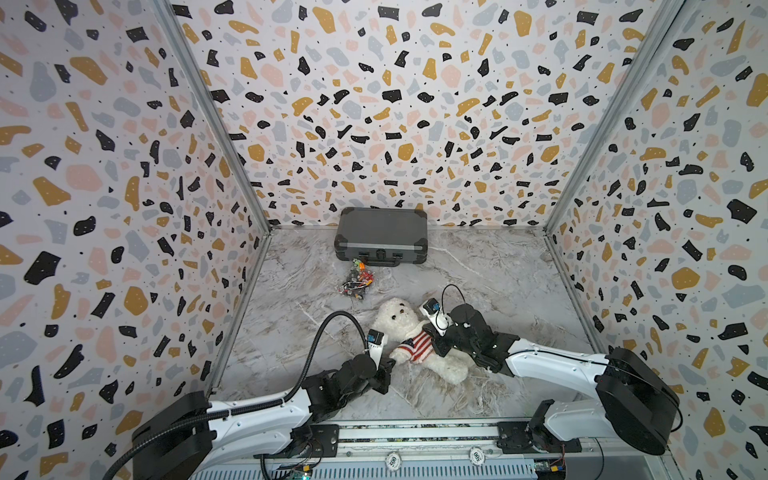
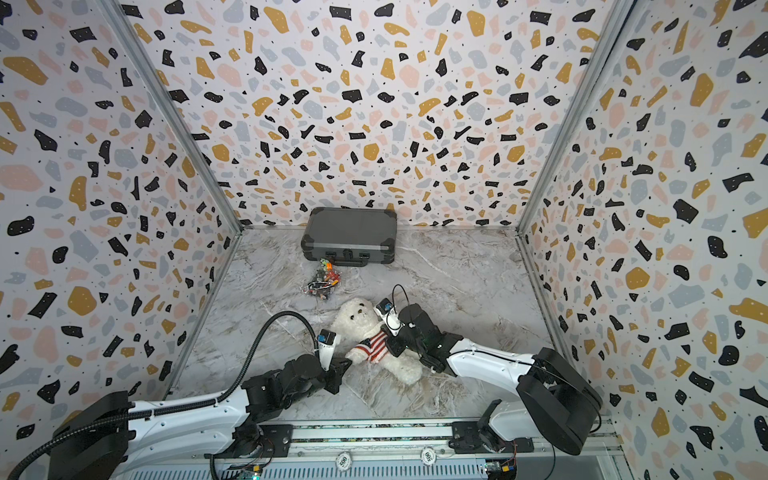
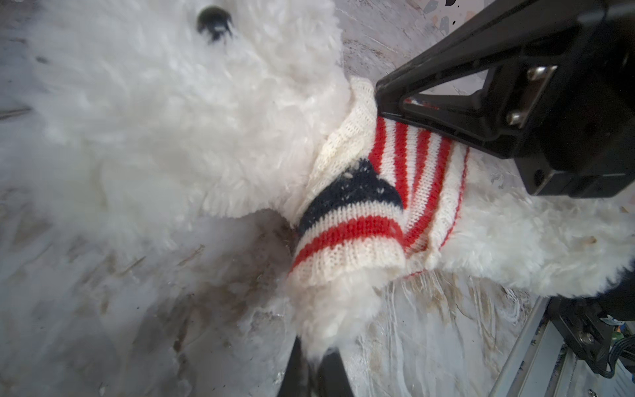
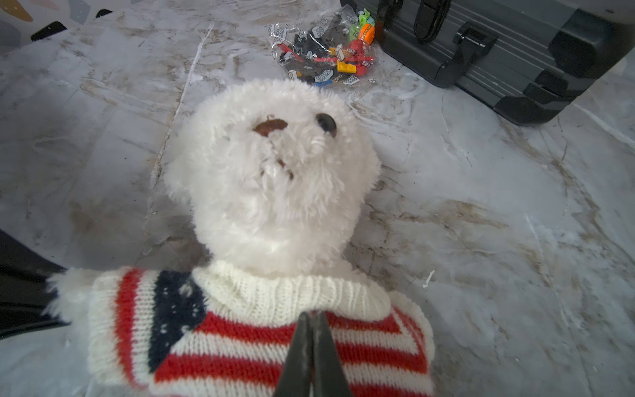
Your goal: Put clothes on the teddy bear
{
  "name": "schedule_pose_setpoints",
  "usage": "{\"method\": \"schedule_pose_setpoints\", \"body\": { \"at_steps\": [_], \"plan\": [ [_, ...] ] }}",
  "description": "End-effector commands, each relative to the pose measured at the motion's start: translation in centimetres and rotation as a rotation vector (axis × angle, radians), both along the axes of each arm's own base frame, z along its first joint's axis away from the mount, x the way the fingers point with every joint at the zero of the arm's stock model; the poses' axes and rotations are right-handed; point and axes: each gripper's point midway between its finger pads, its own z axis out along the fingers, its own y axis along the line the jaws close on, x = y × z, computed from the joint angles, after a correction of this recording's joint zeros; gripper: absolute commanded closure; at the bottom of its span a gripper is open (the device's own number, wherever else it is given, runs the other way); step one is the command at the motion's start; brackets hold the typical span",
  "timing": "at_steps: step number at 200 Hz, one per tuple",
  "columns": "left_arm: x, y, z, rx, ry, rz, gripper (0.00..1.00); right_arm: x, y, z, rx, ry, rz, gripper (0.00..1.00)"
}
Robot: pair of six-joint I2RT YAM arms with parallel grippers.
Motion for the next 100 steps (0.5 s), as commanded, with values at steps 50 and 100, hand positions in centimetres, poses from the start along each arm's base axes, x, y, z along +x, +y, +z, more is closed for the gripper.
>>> {"method": "schedule_pose_setpoints", "body": {
  "at_steps": [50, 100],
  "plan": [
    [0.1, 1.3, -1.9, 0.151, 0.013, -0.002, 1.0, 0.1, 0.8, 3.4, 0.074, -0.056, 0.002, 0.89],
    [0.1, 1.9, -2.4, 0.18, 0.013, 0.016, 1.0, 0.9, -0.5, 2.9, 0.048, -0.068, -0.069, 0.92]
  ]
}}
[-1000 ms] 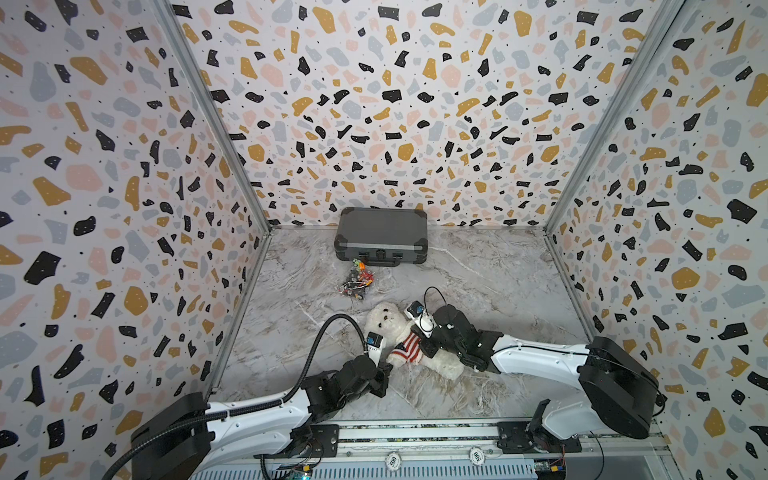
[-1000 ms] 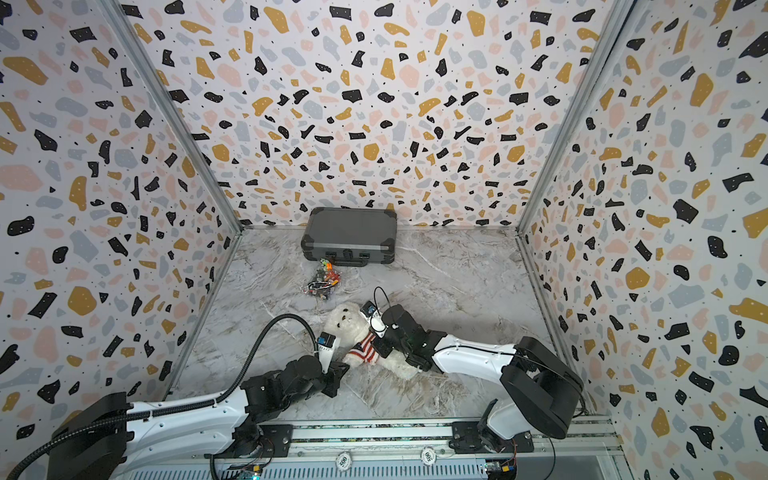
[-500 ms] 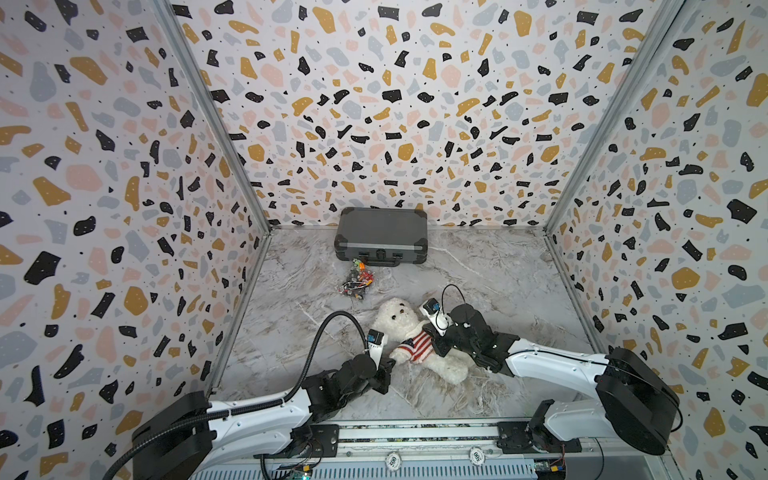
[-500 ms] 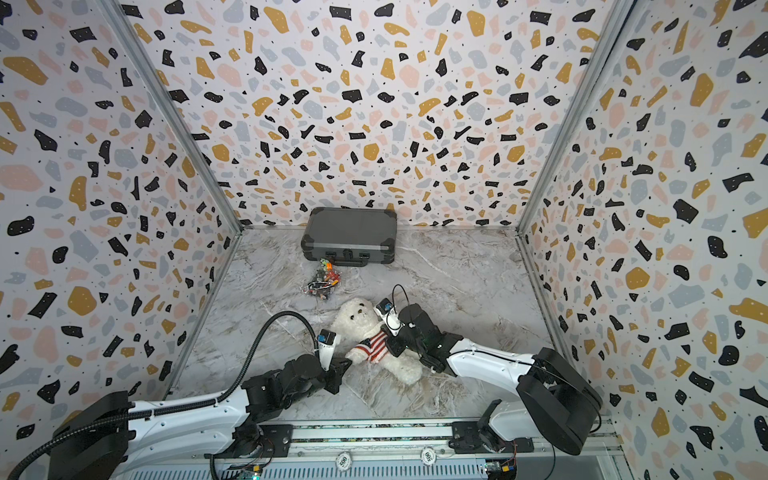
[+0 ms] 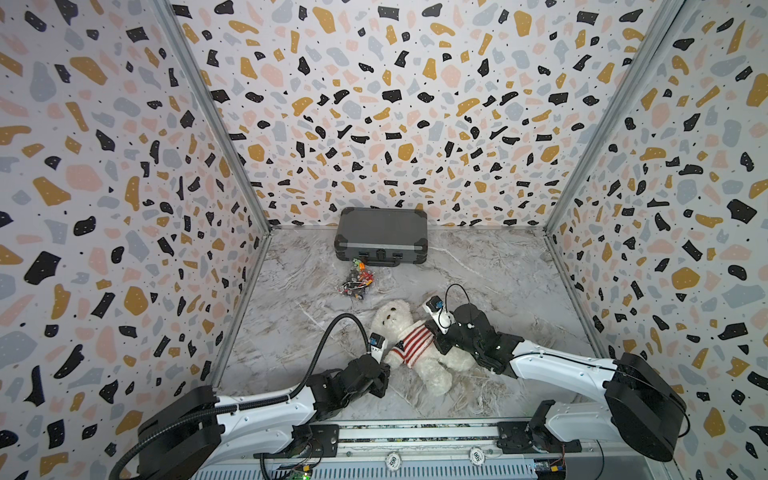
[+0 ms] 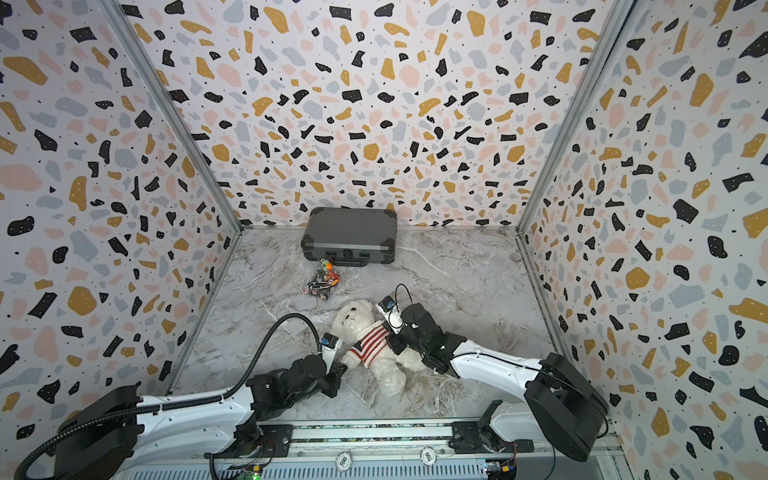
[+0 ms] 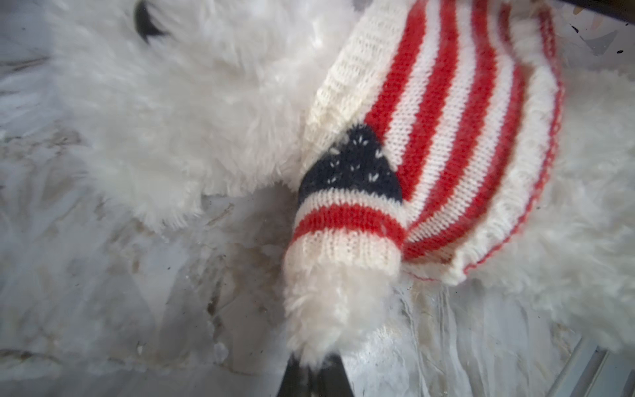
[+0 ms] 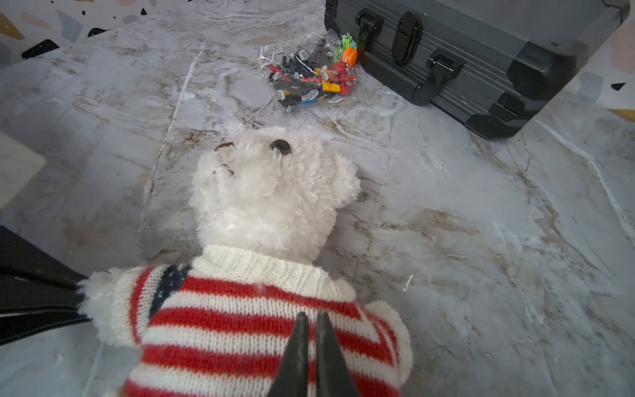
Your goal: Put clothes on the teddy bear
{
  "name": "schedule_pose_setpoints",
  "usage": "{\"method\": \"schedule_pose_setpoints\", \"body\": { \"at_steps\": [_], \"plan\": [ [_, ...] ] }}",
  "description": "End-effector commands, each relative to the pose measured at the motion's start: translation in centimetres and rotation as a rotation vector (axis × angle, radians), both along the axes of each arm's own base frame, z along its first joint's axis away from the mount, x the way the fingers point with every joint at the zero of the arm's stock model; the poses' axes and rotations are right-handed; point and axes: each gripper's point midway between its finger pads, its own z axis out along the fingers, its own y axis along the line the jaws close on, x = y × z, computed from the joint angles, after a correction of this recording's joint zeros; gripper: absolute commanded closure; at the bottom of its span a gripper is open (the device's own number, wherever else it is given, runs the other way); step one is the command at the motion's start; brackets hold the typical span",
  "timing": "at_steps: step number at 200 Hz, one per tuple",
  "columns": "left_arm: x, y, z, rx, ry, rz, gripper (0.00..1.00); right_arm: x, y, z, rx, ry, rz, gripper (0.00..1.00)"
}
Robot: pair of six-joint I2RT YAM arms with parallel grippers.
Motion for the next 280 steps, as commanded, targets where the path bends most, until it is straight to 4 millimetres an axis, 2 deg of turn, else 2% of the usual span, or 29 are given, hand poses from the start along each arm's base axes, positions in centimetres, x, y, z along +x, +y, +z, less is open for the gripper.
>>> {"method": "schedule_pose_setpoints", "body": {
  "at_steps": [1, 17, 45, 55, 119, 140, 152, 198, 230, 257, 280],
  "plan": [
    [0.6, 0.5, 0.2, 0.034, -0.022, 0.025, 1.0, 0.9, -0.6, 1.5, 0.03, -0.032, -0.051, 0.92],
    [0.7, 0.5, 0.4, 0.023, -0.028, 0.028, 1.0, 0.6, -0.4, 1.6, 0.035, -0.025, -0.032, 0.89],
    [0.9, 0.5, 0.9, 0.013, -0.042, 0.038, 1.0, 0.4, -0.9, 1.7, 0.043, -0.016, -0.045, 0.7],
    [1.0, 0.5, 1.1, 0.015, -0.048, 0.044, 1.0, 0.4, -1.2, 1.5, 0.042, -0.014, -0.051, 0.66],
    [2.8, 1.4, 1.9, 0.064, -0.066, 0.116, 1.0, -1.5, -1.0, -1.9, 0.027, 0.077, -0.005, 0.69],
    [3.1, 1.6, 2.3, 0.101, -0.069, 0.117, 0.8, -2.0, -1.3, -2.4, 0.027, 0.089, -0.005, 0.7],
    [3.3, 1.8, 2.8, 0.121, -0.078, 0.123, 0.72, -2.2, -1.3, -2.4, 0.032, 0.09, 0.0, 0.71],
    [4.5, 2.9, 7.2, 0.192, -0.171, 0.156, 0.62, -3.8, 0.3, -2.0, 0.068, 0.097, 0.051, 0.72],
    [4.5, 1.4, 9.8, 0.111, -0.19, 0.117, 0.6, -4.4, 1.1, -1.3, 0.12, 0.101, 0.066, 0.73],
    [4.2, -1.8, 11.2, -0.03, -0.16, 0.045, 0.6, -5.0, 1.7, 0.0, 0.191, 0.109, 0.098, 0.73],
    [4.2, -4.5, 11.6, -0.115, -0.127, -0.004, 0.61, -4.5, 0.4, 0.2, 0.214, 0.105, 0.058, 0.71]
  ]
}}
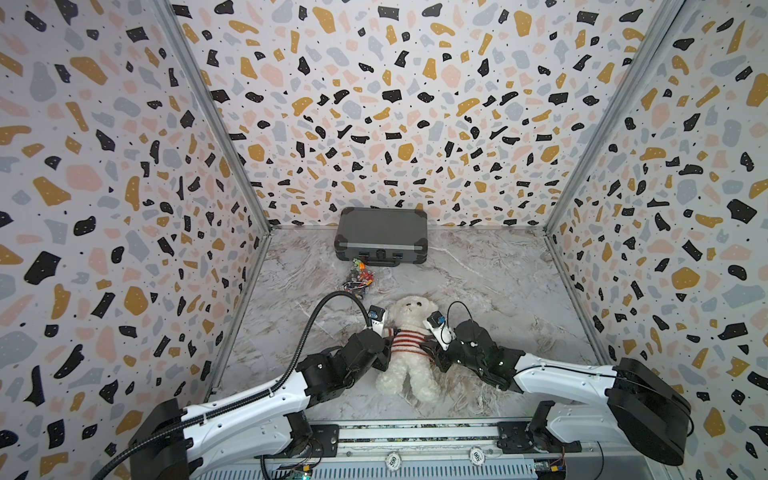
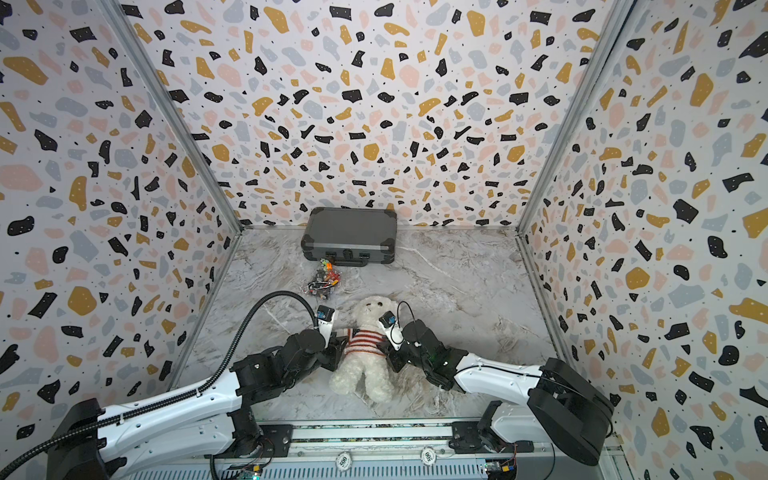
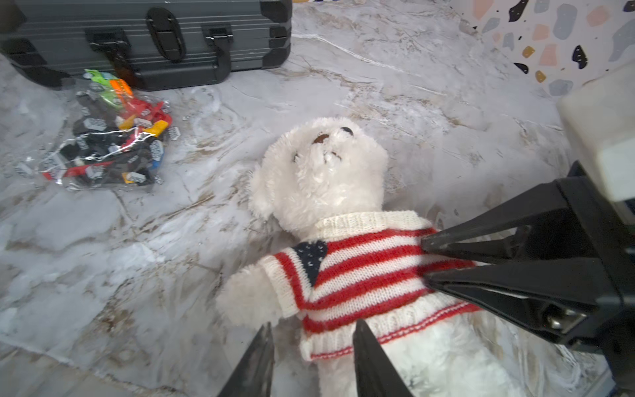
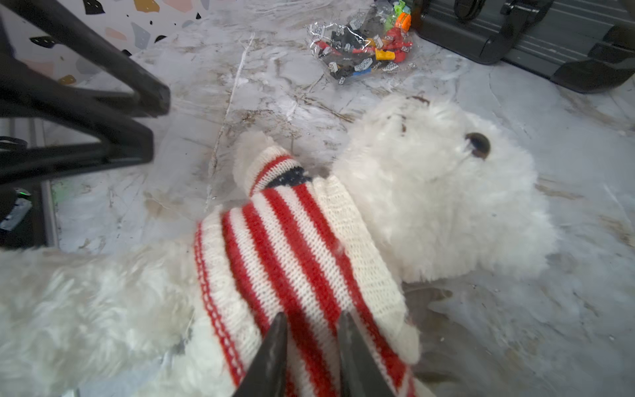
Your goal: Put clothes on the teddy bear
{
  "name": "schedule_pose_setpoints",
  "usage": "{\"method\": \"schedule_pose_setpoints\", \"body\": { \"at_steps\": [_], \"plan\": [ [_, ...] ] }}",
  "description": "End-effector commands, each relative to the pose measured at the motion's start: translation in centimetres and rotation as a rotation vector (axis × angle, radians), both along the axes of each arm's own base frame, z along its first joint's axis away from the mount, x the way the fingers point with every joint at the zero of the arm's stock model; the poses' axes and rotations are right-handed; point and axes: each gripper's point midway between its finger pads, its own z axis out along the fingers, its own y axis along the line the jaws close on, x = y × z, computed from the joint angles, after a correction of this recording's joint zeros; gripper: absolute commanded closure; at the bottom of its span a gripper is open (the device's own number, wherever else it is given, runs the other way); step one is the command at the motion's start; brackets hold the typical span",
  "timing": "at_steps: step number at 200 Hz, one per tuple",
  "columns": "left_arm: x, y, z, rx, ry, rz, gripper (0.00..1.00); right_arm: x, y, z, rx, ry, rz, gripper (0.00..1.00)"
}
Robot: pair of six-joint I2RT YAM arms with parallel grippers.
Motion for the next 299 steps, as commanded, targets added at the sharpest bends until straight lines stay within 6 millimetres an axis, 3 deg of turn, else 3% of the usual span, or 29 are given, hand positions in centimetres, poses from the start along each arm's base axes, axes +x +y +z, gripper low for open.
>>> {"method": "schedule_pose_setpoints", "body": {
  "at_steps": [1, 25, 53, 83, 200, 220, 299],
  "plan": [
    [0.1, -3.8, 2.2, -0.147, 0.012, -0.085, 0.61, 0.3, -0.7, 1.7, 0.084, -0.009, -0.028, 0.71],
    [0.6, -5.7, 1.3, -0.13, 0.031, -0.107, 0.63, 1.3, -3.9, 0.3, 0.073, 0.021, -0.112, 0.68],
    [1.2, -7.1, 0.0, -0.104, 0.059, -0.122, 0.65, 1.6, -6.9, 0.1, 0.085, 0.011, -0.223, 0.68],
    [1.7, -7.2, -1.9, -0.052, 0.081, -0.098, 0.71, 1.8, -8.8, 0.0, 0.132, 0.019, -0.299, 0.62],
    [2.5, -3.6, -6.5, -0.012, 0.138, -0.02, 0.98, 1.7, -9.0, -4.1, 0.116, 0.131, -0.344, 0.66],
    [2.6, -3.2, -6.8, 0.001, 0.14, -0.019, 1.0, 1.5, -8.1, -4.6, 0.103, 0.14, -0.311, 0.69],
    [2.5, -2.4, -8.3, 0.029, 0.164, -0.029, 1.0, 1.5, -3.8, -3.0, 0.032, 0.069, -0.211, 0.75]
  ]
}}
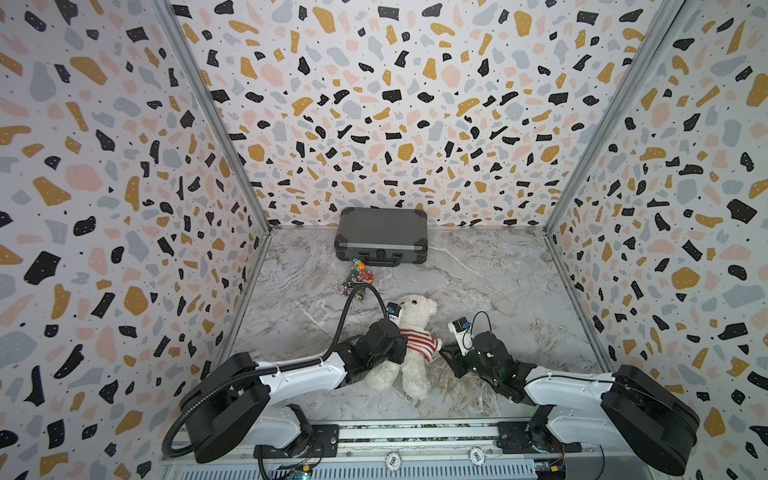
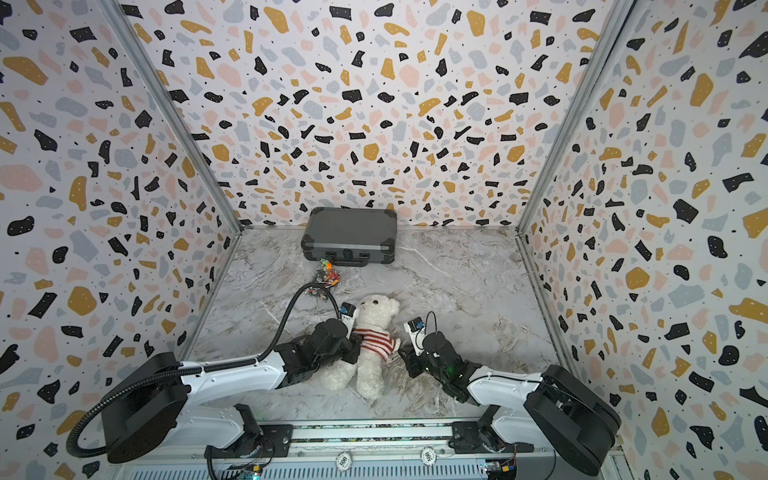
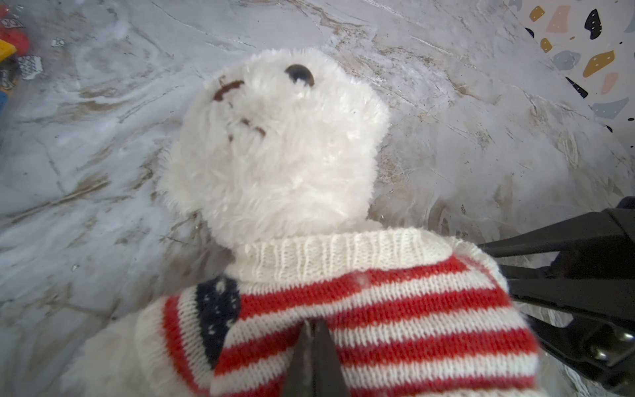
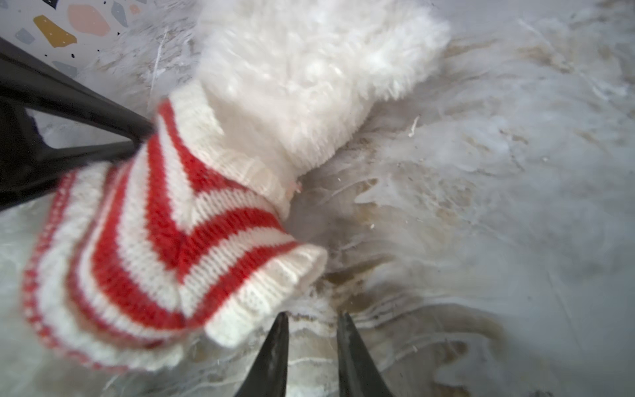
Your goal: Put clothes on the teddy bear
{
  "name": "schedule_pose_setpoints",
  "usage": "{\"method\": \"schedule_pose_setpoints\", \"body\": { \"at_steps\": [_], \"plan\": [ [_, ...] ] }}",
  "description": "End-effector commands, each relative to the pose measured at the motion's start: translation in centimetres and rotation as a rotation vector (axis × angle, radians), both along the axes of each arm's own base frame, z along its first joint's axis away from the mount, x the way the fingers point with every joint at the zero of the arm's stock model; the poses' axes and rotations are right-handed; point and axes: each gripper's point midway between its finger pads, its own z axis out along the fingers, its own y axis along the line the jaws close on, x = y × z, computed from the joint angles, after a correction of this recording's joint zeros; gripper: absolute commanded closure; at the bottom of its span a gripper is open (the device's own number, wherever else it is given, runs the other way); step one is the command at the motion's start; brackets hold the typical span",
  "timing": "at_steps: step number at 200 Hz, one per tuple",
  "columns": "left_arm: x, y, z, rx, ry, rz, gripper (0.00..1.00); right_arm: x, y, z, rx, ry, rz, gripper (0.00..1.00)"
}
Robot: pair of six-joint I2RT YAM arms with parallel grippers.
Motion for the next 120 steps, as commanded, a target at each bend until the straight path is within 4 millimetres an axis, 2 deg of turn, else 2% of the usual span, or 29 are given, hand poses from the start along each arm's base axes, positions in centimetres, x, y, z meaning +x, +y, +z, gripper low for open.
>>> {"method": "schedule_pose_setpoints", "body": {
  "at_steps": [1, 41, 109, 120],
  "plan": [
    [-0.6, 1.3, -2.3, 0.067, 0.037, -0.011, 1.0, 0.9, 1.3, 1.7, -0.014, -0.064, 0.008, 0.75],
    [-0.8, 1.8, -3.1, 0.079, 0.057, -0.017, 1.0, 0.9, 1.9, 1.8, -0.004, -0.071, 0.024, 0.76],
    [-0.9, 2.7, -4.2, 0.086, 0.074, -0.01, 1.0, -0.5, 4.5, 4.1, 0.042, -0.143, 0.124, 0.76],
    [-0.8, 2.7, -4.2, 0.088, 0.074, -0.011, 1.0, -0.8, 4.9, 4.4, 0.051, -0.155, 0.135, 0.79]
  ]
}}
